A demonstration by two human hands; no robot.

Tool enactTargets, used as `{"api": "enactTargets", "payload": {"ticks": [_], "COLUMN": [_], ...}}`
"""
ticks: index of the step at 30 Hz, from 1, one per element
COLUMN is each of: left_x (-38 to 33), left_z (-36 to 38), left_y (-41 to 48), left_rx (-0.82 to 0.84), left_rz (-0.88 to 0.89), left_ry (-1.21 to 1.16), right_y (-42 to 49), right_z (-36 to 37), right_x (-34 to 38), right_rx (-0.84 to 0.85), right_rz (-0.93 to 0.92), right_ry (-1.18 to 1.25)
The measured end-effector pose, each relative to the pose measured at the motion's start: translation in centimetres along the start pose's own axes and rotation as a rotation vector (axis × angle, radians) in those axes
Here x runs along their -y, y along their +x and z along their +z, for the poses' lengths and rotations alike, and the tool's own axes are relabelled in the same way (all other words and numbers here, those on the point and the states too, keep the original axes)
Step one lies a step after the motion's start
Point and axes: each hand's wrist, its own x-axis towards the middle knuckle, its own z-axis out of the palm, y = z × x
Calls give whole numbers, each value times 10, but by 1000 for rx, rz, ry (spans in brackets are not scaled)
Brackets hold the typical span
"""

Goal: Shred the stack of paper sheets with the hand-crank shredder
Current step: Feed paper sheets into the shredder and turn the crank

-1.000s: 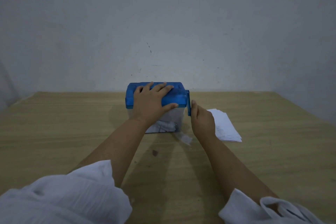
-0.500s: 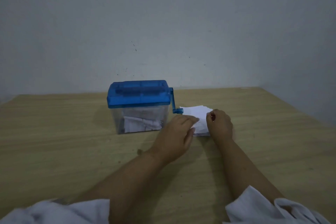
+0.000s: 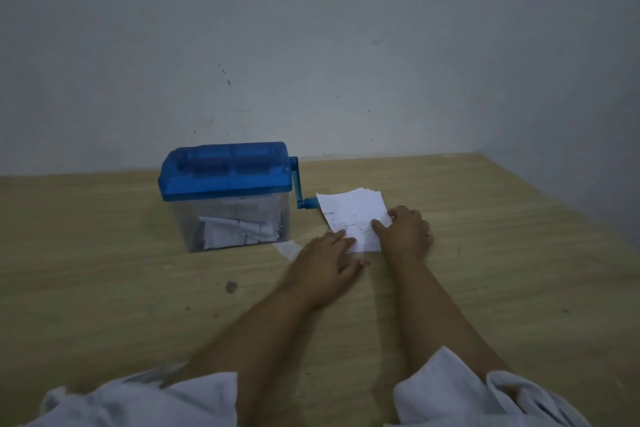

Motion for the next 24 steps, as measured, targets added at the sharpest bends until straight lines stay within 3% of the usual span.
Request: {"api": "enactTargets", "payload": {"ticks": [10,24], "left_x": [-2,-5], "left_z": [-2,-4], "left_y": [-1,-2], "left_rx": [80,133], "left_rz": [-12,-37], "left_ry": [63,90], "right_y": [8,3], "right_z": [2,0], "right_x": [-3,-1], "right_rx": [-179,-273], "right_rz": [-22,-103], "right_ry": [344,244]}}
